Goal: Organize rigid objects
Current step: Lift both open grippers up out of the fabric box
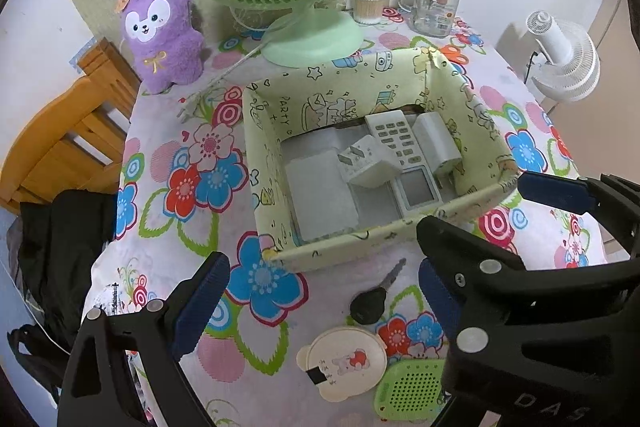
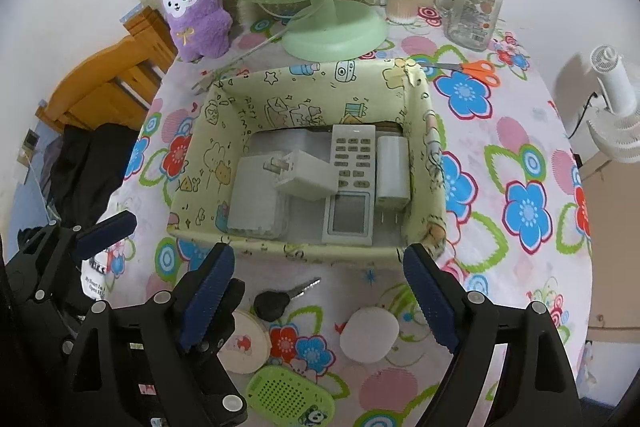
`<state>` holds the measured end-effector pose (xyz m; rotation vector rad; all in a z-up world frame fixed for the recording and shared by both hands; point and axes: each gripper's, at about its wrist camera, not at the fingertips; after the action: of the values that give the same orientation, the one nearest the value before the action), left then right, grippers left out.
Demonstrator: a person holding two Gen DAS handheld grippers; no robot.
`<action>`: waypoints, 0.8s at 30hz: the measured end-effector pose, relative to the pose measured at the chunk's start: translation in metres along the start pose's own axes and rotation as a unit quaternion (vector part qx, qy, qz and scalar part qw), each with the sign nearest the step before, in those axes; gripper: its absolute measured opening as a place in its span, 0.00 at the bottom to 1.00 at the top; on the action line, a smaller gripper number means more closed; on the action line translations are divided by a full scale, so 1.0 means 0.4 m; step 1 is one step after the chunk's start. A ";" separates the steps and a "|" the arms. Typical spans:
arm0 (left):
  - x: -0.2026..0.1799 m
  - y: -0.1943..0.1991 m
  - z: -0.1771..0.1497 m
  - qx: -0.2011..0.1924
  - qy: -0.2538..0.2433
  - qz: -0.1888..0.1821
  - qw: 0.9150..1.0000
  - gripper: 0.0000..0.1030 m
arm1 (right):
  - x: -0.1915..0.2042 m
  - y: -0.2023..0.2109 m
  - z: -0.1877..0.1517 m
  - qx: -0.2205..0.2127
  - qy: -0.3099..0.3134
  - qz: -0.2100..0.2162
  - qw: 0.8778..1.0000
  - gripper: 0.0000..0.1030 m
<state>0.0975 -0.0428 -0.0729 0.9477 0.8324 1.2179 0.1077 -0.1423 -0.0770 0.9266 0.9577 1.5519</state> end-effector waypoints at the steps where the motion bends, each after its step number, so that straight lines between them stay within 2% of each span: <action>1: 0.000 0.003 -0.003 -0.001 -0.001 -0.001 1.000 0.94 | 0.001 0.006 -0.006 -0.001 -0.002 -0.002 1.000 0.86; 24: 0.024 0.090 -0.074 -0.023 -0.015 -0.028 0.999 0.94 | 0.057 0.117 -0.091 -0.031 -0.022 -0.048 0.998 0.86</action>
<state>0.0584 -0.0262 -0.0516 0.8983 0.8000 1.1671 0.0535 -0.1305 -0.0458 0.8554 0.9053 1.4678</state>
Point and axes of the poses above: each gripper's, at about its wrist camera, not at the fingertips, and y roughly against the way its jaws point, x to its left, z to its top, and after that the axes turned 13 degrees about y, right-handed
